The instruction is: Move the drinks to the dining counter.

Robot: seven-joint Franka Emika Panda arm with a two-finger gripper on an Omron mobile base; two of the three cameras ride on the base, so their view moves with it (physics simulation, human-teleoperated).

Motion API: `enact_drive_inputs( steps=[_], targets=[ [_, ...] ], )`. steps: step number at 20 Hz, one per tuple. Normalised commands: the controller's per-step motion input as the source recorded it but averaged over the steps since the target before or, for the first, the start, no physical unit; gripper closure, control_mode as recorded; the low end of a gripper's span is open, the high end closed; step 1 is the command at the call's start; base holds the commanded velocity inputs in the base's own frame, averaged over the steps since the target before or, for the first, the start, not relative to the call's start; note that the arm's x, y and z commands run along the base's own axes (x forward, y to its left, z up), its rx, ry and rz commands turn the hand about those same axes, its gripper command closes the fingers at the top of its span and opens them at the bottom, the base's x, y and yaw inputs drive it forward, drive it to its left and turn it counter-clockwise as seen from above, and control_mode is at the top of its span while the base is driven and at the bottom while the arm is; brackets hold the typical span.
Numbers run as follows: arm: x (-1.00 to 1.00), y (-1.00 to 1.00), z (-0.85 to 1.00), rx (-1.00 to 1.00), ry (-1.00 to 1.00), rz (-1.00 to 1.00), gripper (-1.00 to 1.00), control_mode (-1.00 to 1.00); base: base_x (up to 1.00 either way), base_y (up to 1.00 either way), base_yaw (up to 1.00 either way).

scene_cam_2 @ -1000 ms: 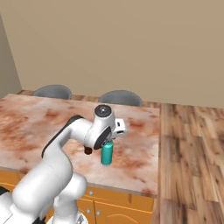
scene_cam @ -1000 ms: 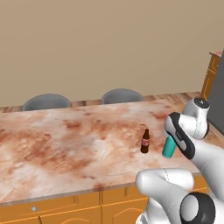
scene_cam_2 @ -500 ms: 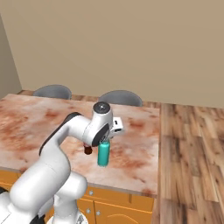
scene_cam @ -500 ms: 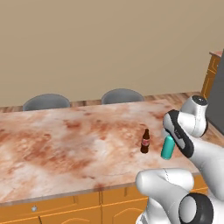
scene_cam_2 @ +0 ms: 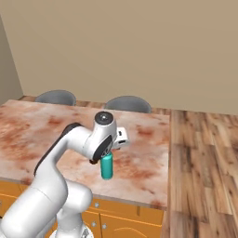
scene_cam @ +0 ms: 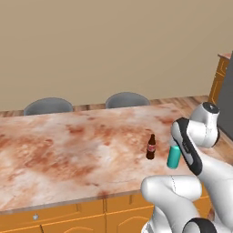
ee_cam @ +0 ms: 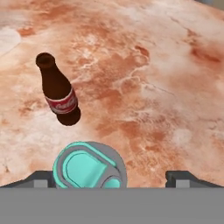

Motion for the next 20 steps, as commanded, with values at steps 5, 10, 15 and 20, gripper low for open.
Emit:
enact_drive_inputs(
  steps=[5,10,15,20],
  targets=[
    [-0.12,0.0,0.23,0.0,-0.04,0.0,-1.0,-1.0,0.0,0.0,0.0],
    [-0.23,0.0,0.56,0.0,-0.09,0.0,-1.0,-1.0,0.0,0.0,0.0],
    [-0.3,0.02,0.56,0.0,-0.07,0.01,-1.0,-1.0,0.0,0.0,0.0],
    [-0.71,0.0,0.46,0.0,-0.12,0.01,-1.0,-1.0,0.0,0.0,0.0]
  ],
)
